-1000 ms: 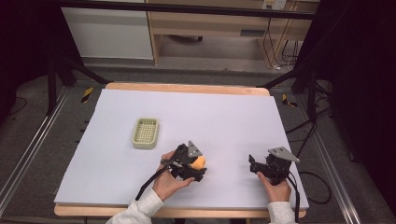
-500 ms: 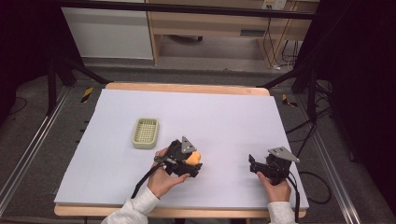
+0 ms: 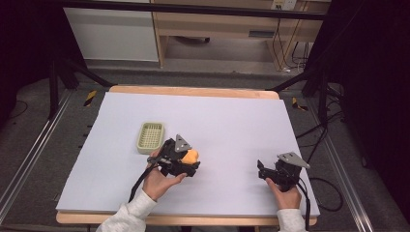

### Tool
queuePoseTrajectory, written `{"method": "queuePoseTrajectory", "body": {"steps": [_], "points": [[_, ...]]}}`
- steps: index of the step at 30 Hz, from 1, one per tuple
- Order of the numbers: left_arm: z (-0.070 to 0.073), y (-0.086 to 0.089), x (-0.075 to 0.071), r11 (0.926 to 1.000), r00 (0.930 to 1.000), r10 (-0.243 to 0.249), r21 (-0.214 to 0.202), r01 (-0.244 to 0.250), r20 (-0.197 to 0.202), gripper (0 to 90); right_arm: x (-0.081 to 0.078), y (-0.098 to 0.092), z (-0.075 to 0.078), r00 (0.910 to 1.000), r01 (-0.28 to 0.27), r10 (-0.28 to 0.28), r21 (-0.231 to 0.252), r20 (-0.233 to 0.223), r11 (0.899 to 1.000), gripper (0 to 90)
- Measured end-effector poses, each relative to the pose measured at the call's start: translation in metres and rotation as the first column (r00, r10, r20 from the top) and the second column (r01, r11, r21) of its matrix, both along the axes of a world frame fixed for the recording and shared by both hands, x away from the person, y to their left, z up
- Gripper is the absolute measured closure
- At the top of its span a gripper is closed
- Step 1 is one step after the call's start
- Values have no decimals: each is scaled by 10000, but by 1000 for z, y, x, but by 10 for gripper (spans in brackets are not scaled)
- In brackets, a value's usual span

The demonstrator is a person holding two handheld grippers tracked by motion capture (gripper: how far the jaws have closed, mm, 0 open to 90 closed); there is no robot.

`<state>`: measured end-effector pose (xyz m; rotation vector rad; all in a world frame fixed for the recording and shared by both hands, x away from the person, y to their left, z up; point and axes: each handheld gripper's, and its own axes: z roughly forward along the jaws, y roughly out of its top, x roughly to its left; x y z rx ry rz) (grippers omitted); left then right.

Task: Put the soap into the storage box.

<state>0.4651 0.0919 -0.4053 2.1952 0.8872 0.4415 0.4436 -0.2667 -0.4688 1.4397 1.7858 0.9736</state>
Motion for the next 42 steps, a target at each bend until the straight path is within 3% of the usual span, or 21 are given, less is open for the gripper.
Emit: {"method": "queuePoseTrajectory", "body": {"steps": [12,17,26,31,42], "points": [[8,32,12,9970,9971,740,-261,-735,199,266,0,1,0,10000,-60,60,-31,48,10000,50],[11,45,18,9923,9933,1139,-504,-1129,184,266,-1,1,0,10000,-80,81,-49,39,10000,50],[13,63,30,9855,9866,1625,-531,-1614,169,266,-1,2,0,9999,-111,111,-58,75,9999,50],[15,75,37,9778,9799,1988,-706,-1973,148,266,0,3,-1,9999,-141,141,-97,34,9999,50],[13,94,53,9636,9645,2631,-553,-2617,208,266,0,3,1,9996,-117,117,11,240,9999,49]]}}
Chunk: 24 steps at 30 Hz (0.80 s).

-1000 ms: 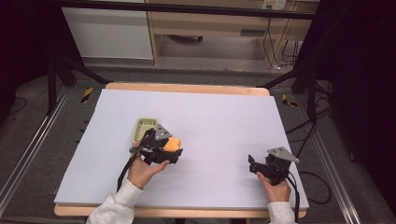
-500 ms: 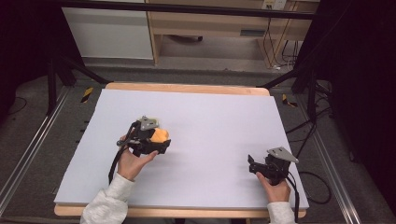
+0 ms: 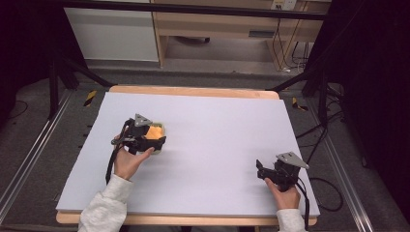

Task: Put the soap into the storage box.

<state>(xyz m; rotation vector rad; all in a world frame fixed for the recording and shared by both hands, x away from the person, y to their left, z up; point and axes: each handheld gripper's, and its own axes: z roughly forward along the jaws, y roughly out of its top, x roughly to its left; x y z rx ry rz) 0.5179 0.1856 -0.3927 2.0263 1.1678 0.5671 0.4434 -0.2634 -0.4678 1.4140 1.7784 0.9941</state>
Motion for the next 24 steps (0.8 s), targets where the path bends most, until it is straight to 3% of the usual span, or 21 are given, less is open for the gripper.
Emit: {"method": "queuePoseTrajectory", "body": {"steps": [5,9,18,24], "points": [[-1,6,7,9998,9998,190,-30,-191,-47,266,0,1,0,10000,32,-32,24,33,10000,50],[-4,9,12,9994,9995,302,188,-300,-100,266,0,1,1,9999,30,-32,102,156,9999,50],[-9,18,21,9980,9980,620,84,-619,-113,266,1,3,0,10000,15,-15,75,86,10000,49],[-14,20,26,9980,9980,597,231,-592,-207,266,2,3,0,10000,-3,2,13,66,10000,49]]}}
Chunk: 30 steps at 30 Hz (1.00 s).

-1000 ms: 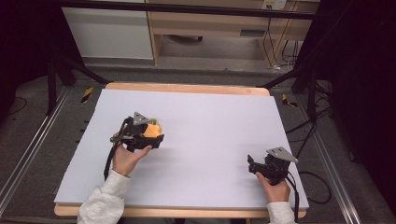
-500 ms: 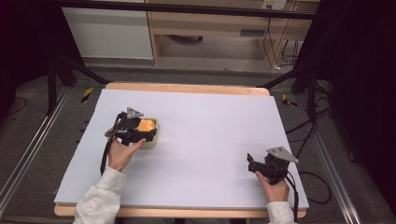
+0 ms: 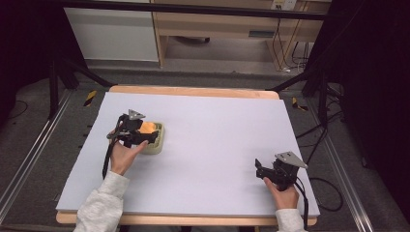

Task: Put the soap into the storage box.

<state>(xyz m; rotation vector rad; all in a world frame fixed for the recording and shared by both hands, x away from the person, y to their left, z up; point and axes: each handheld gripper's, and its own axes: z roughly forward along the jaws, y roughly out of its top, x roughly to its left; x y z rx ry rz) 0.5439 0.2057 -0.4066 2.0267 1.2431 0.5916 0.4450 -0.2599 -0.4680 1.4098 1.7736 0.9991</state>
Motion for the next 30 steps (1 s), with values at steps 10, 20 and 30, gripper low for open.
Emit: {"method": "queuePoseTrajectory", "body": {"steps": [10,20,30], "points": [[-11,1,8,10000,9996,60,51,-59,-270,266,0,1,0,10000,-27,27,-34,-32,10000,49],[-20,-1,12,9995,9990,45,324,-30,-453,265,1,1,-1,10000,-24,24,-57,-47,10000,49],[-25,0,13,9992,9982,90,406,-66,-586,266,1,1,-1,10000,-26,25,-62,-59,10000,49]]}}
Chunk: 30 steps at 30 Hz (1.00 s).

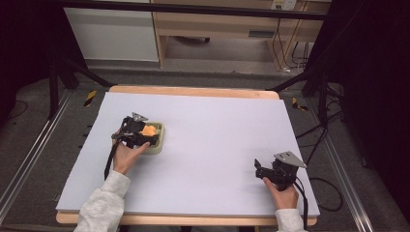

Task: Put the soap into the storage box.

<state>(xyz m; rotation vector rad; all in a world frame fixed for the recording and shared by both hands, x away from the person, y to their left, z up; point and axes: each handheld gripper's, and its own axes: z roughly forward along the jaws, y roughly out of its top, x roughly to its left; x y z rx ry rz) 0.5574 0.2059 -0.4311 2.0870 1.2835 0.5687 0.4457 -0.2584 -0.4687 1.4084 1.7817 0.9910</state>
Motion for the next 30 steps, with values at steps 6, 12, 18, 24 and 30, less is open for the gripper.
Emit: {"method": "queuePoseTrajectory", "body": {"steps": [6,12,18,24,30], "points": [[-3,-3,-1,9999,9999,-103,119,104,-114,266,0,0,0,10000,-18,18,-11,-20,10000,49],[-5,-6,0,9996,9997,-157,240,161,-167,266,0,0,0,10000,-5,5,4,-14,10000,49],[-5,-5,0,9996,9997,-145,248,150,-199,266,0,0,0,10000,-17,17,-29,-17,10000,50],[-8,-5,1,9994,9997,-100,316,107,-228,266,0,0,0,10000,-16,16,-21,-32,10000,50],[-11,-4,2,9994,9994,-71,341,82,-326,266,0,0,0,10000,-12,12,-36,-28,10000,50]]}}
